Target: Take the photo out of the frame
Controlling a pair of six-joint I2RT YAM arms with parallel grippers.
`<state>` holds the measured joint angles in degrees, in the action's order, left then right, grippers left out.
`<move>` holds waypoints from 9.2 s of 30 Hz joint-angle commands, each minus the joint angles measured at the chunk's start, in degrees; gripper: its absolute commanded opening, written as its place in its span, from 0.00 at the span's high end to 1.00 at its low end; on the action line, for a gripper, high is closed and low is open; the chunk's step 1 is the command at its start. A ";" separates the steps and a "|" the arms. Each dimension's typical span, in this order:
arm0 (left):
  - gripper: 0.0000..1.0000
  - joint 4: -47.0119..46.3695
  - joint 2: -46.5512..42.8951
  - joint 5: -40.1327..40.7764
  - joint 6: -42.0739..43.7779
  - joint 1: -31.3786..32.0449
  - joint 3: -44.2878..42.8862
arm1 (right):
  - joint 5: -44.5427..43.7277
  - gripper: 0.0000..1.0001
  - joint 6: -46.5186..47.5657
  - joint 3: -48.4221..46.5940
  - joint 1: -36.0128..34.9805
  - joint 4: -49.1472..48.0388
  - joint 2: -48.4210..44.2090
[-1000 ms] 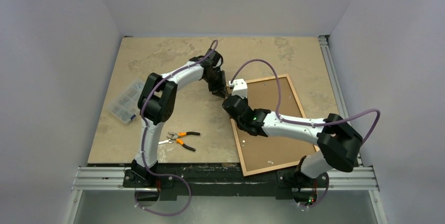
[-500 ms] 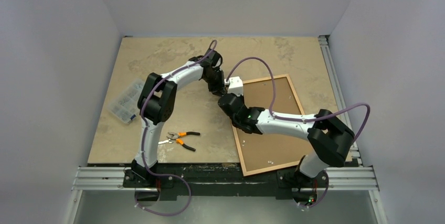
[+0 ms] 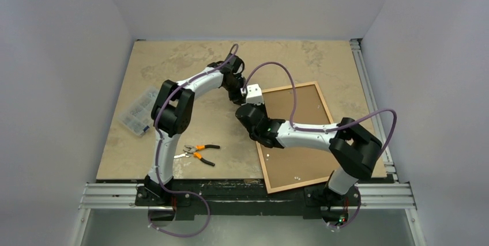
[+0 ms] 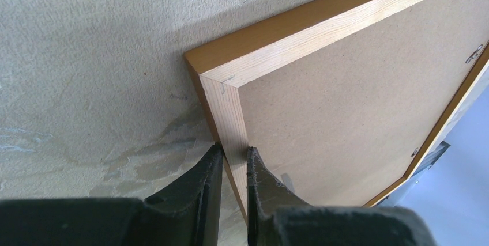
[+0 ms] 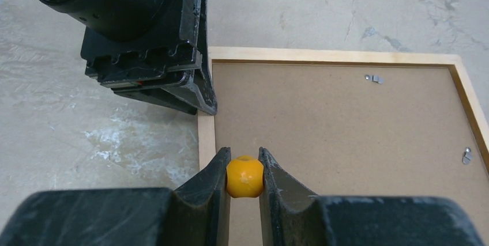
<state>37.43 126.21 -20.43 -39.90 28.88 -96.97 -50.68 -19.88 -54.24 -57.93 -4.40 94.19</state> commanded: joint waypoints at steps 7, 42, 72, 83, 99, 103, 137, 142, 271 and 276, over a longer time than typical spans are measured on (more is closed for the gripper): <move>1.00 1.83 0.39 1.21 1.15 -0.40 1.03 | -1.13 1.00 0.06 4.34 -1.13 -7.02 -5.34; 0.28 -30.07 -54.69 -14.17 20.37 19.63 42.91 | 76.45 1.00 -29.41 15.16 25.41 11.42 -47.17; 1.00 -10.36 -56.23 -28.44 39.36 20.32 36.78 | 108.32 0.40 -1.27 1.25 25.47 24.75 -36.98; 1.00 -10.82 -55.12 -28.75 38.94 20.38 36.71 | 110.67 0.62 -1.09 2.25 25.44 22.07 -33.69; 0.10 -14.39 -54.95 0.46 8.19 3.92 38.81 | 50.83 1.00 -14.26 13.04 23.26 22.88 -48.08; 0.33 -18.06 -45.34 -7.52 -2.12 2.23 38.45 | 34.44 1.00 -17.57 16.03 16.70 19.79 -46.90; 0.82 -8.05 -5.52 0.91 -8.68 0.23 12.57 | 24.93 1.00 -15.66 16.97 7.59 -3.98 -18.07; 0.91 -8.42 -5.65 0.66 -8.73 0.30 13.03 | 23.92 1.00 -15.79 16.59 7.31 -4.30 -17.19; 0.35 -27.42 -41.44 -15.05 -17.14 -11.08 32.28 | 15.21 0.67 -47.50 -3.99 -19.87 52.30 2.57; 0.34 -28.94 -35.52 -18.10 -21.79 -11.59 33.43 | 14.65 0.78 -49.42 -4.27 -21.30 52.56 3.68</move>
<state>13.43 87.00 -33.12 -55.53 17.87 -64.84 -34.44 -65.04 -58.00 -78.08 47.55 96.84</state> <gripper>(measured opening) 0.656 0.270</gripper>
